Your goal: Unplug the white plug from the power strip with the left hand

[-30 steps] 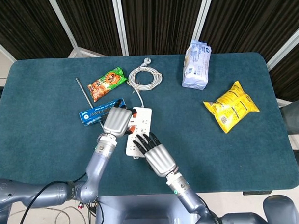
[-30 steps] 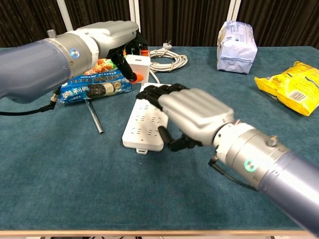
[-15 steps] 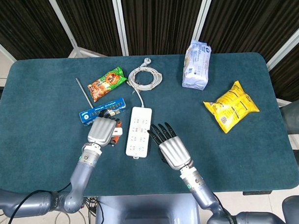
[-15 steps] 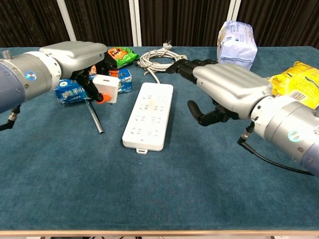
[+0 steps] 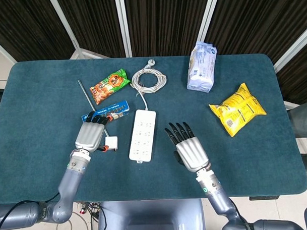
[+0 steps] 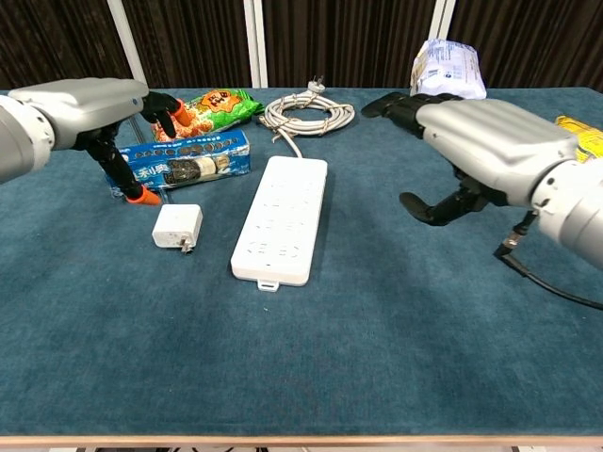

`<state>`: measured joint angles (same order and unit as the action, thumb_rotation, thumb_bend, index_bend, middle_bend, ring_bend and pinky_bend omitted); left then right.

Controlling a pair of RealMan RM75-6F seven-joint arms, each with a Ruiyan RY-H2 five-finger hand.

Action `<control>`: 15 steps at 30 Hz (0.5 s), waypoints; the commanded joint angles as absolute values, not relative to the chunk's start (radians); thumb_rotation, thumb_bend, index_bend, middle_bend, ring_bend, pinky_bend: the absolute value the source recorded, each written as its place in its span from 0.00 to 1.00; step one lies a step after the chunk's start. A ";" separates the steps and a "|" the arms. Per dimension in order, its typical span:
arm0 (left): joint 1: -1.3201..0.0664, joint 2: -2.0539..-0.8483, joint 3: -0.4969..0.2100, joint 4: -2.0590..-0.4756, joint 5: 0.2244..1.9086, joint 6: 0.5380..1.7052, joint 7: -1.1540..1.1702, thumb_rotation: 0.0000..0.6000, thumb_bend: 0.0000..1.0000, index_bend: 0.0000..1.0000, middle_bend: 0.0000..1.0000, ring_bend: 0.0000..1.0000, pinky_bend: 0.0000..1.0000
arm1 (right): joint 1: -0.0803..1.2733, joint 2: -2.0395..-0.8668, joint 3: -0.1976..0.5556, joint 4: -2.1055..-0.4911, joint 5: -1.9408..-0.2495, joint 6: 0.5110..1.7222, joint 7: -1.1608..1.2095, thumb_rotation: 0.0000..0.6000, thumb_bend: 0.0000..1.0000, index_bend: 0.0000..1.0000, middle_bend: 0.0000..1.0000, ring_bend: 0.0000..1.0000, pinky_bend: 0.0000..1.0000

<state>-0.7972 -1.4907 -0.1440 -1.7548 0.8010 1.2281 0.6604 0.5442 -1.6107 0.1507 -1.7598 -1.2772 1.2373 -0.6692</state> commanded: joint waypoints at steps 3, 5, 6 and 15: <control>-0.734 -1.441 -0.127 -1.796 0.883 1.283 0.586 1.00 0.05 0.16 0.17 0.09 0.02 | 0.501 -1.545 0.127 -1.780 -1.309 1.289 -0.639 1.00 0.50 0.00 0.00 0.00 0.00; -0.687 -1.407 -0.101 -1.822 0.947 1.326 0.539 1.00 0.05 0.16 0.15 0.08 0.02 | 0.469 -1.501 0.111 -1.787 -1.331 1.325 -0.608 1.00 0.50 0.00 0.00 0.00 0.00; -0.668 -1.395 -0.090 -1.829 0.975 1.344 0.520 1.00 0.05 0.15 0.15 0.08 0.02 | 0.457 -1.485 0.105 -1.789 -1.339 1.336 -0.592 1.00 0.50 0.00 0.00 0.00 0.00; -0.498 -1.299 0.015 -1.822 1.176 1.472 0.359 1.00 0.05 0.13 0.12 0.05 0.02 | 0.351 -1.378 0.055 -1.747 -1.401 1.428 -0.415 1.00 0.50 0.00 0.00 0.00 0.00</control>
<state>-0.5348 -1.3271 -0.0136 -1.8248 1.1420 1.4407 0.3927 0.3831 -1.4016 0.0728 -1.7646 -1.3795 1.3990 -0.4591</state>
